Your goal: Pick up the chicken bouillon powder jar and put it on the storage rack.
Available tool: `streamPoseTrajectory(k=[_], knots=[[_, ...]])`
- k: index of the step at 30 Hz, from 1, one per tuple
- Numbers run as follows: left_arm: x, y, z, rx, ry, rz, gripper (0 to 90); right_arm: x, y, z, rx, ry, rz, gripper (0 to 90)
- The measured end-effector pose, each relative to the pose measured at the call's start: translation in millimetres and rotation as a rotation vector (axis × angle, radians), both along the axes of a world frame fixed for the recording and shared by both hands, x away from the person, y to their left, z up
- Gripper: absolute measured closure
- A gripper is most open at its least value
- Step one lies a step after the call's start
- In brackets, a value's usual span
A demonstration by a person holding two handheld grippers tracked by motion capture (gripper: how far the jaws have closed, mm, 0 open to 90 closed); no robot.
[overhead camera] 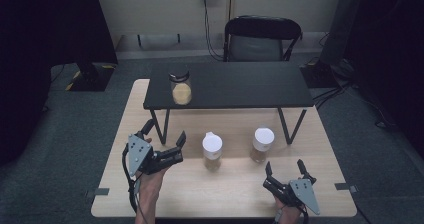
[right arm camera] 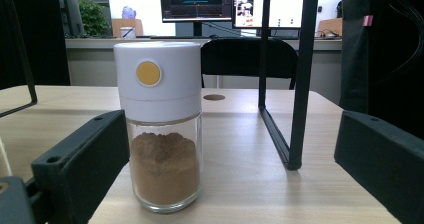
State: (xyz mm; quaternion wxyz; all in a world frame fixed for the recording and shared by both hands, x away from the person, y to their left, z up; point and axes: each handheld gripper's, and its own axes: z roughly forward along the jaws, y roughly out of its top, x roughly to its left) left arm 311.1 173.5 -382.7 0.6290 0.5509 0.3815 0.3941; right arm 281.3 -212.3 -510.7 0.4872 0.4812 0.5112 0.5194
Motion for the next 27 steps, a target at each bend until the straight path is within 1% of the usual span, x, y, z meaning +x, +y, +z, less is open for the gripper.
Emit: streamPoseTrajectory(k=[1,5,8,11,14,16,19,21,23,27], knots=[[-0.7,1.1,-2.0,-0.006,0.003,0.001,0.0,0.0,0.0,0.0,0.000,0.000,0.000,0.1],[-4.2,4.1,-12.0,-0.003,0.006,0.025,0.0,0.0,0.0,0.0,0.000,0.000,0.000,0.1],[-6.1,3.0,-19.3,0.016,0.005,0.050,0.0,0.0,0.0,0.0,0.000,0.000,0.000,0.1],[-6.9,2.3,-26.9,0.017,0.011,0.043,0.0,0.0,0.0,0.0,0.000,0.000,0.000,0.1],[-8.0,1.5,-34.5,0.031,0.011,0.062,0.0,0.0,0.0,0.0,0.000,0.000,0.000,0.1],[-9.0,1.3,-39.9,0.029,0.007,0.060,0.0,0.0,0.0,0.0,0.000,0.000,0.000,0.1],[-10.1,0.6,-49.2,0.043,0.006,0.070,0.0,0.0,0.0,0.0,0.000,0.000,0.000,0.1],[-10.0,0.2,-54.1,0.043,0.012,0.066,0.0,0.0,0.0,0.0,0.000,0.000,0.000,0.1],[-8.8,-0.7,-60.0,0.064,0.023,0.066,0.0,0.0,0.0,0.0,0.000,0.000,0.000,0.1],[-7.1,-1.2,-71.1,0.072,0.040,0.066,0.0,0.0,0.0,0.0,0.000,0.000,0.000,0.2]])
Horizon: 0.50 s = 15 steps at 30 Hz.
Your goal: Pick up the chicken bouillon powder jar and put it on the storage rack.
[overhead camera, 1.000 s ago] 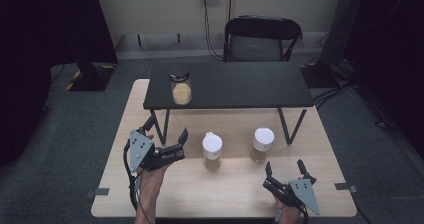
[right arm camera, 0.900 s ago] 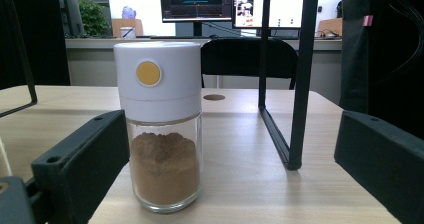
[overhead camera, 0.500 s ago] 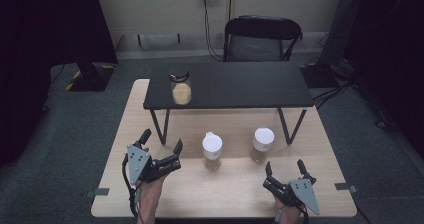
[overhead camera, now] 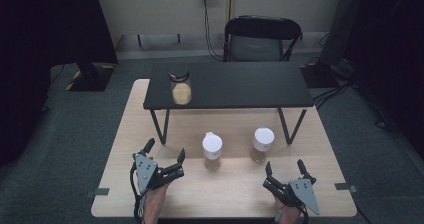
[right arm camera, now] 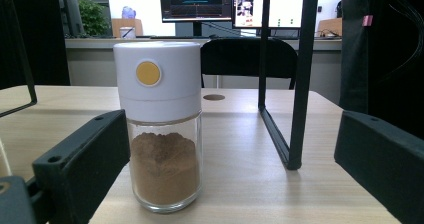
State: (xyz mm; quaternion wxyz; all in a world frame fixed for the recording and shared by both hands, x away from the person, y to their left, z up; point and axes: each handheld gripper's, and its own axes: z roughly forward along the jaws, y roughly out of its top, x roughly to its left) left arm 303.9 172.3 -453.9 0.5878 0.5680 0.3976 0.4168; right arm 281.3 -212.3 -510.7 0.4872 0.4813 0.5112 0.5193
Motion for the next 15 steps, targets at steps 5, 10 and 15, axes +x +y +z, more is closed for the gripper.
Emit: streamPoseTrajectory(k=[5,10,15], knots=[[-0.7,0.6,-15.5,0.001,-0.006,0.024,0.3,0.0,0.0,0.0,0.000,0.000,0.000,0.2],[-1.9,2.3,-28.0,0.019,-0.004,0.039,0.3,0.0,0.1,0.0,0.000,0.000,-0.001,0.2],[-2.1,2.8,-39.8,0.021,-0.004,0.046,0.3,0.0,0.1,0.0,0.000,0.000,-0.002,0.2]])
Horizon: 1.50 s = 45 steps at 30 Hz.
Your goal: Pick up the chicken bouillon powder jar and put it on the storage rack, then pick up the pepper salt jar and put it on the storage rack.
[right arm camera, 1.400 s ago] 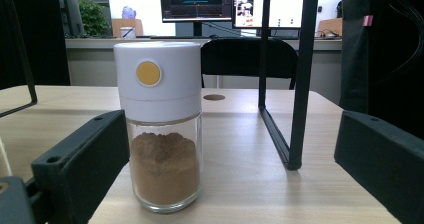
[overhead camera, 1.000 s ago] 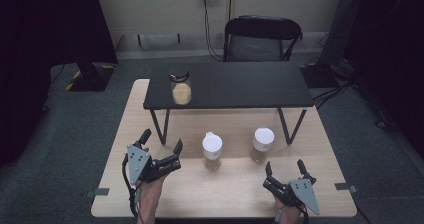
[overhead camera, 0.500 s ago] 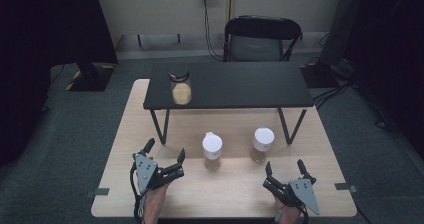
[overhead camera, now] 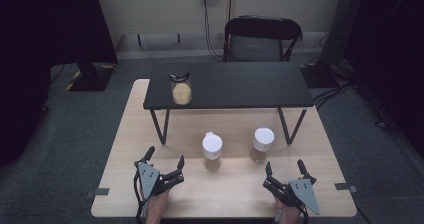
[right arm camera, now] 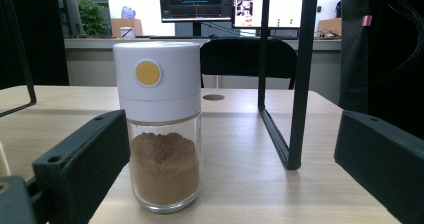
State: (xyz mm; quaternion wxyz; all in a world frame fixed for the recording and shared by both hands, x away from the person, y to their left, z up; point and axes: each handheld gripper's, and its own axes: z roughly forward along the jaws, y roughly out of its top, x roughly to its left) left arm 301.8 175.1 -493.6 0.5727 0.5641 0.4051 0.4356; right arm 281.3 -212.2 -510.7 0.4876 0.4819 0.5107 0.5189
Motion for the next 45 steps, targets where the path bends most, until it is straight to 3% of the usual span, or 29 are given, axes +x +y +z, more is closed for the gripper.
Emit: streamPoseTrajectory(k=[8,12,26,31,45], knots=[[1.4,3.7,-18.4,-0.021,0.035,0.018,0.3,0.0,0.0,0.0,0.000,0.000,0.000,0.3],[0.5,4.5,-18.7,-0.019,0.022,0.014,0.3,0.0,0.1,0.0,0.001,0.000,-0.002,0.4],[1.2,3.8,-18.5,-0.020,0.032,0.029,0.8,-0.9,-0.1,-0.2,0.000,-0.011,-0.002,0.0],[1.2,3.6,-18.4,-0.021,0.033,0.033,1.0,-2.1,2.0,0.8,-0.028,-0.018,0.005,0.0],[1.2,3.5,-18.4,-0.020,0.033,0.035,1.3,-7.0,2.8,9.8,-0.006,-0.014,0.011,0.0]])
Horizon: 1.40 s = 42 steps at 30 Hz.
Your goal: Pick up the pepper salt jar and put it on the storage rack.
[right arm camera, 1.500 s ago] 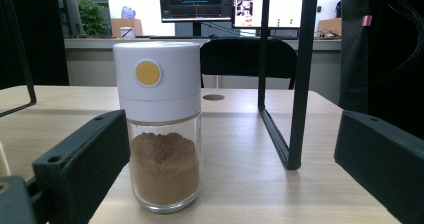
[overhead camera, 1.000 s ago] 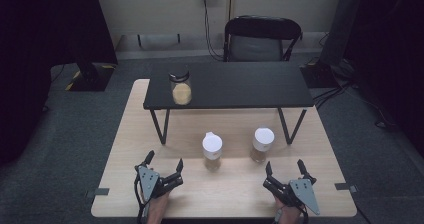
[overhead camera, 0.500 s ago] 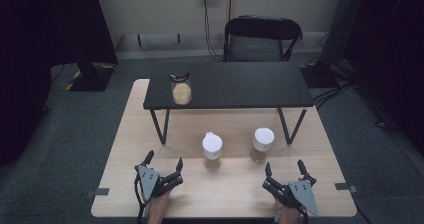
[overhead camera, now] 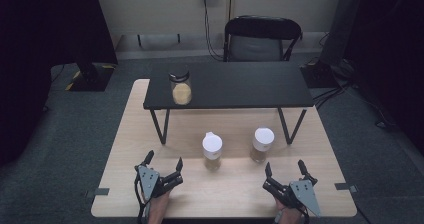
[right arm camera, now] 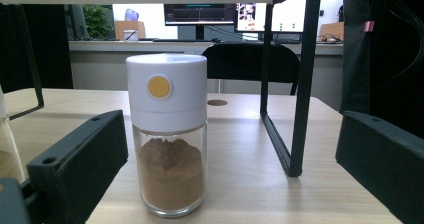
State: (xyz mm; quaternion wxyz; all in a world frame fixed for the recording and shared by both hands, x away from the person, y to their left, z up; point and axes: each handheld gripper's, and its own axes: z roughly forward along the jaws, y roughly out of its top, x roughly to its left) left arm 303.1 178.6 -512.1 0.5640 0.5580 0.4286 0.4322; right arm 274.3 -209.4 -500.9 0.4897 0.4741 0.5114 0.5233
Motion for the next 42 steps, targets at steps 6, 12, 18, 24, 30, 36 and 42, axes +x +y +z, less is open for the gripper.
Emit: streamPoseTrajectory(k=[6,12,18,24,30,36,42], knots=[[0.0,0.0,0.0,0.000,0.000,0.000,1.2,-2.6,1.6,5.6,0.006,-0.014,0.005,0.0],[0.0,0.0,0.0,0.001,0.000,0.000,1.2,-3.5,4.2,10.3,0.016,-0.015,0.018,0.0],[0.0,0.0,0.0,0.000,0.000,0.000,1.2,-4.7,7.0,14.4,0.013,-0.025,0.024,0.0],[0.0,0.0,0.0,0.000,0.000,0.000,1.2,-6.5,9.5,19.3,0.005,-0.037,0.028,0.0],[0.0,0.0,0.0,0.000,0.000,0.000,1.2,-7.1,11.5,23.3,0.008,-0.045,0.035,0.0],[0.0,0.0,0.0,0.000,0.000,0.000,1.2,-7.1,13.6,26.9,0.007,-0.050,0.042,0.0],[0.0,0.0,0.0,0.000,0.000,0.000,1.2,-6.5,18.3,32.1,0.002,-0.058,0.062,0.0]])
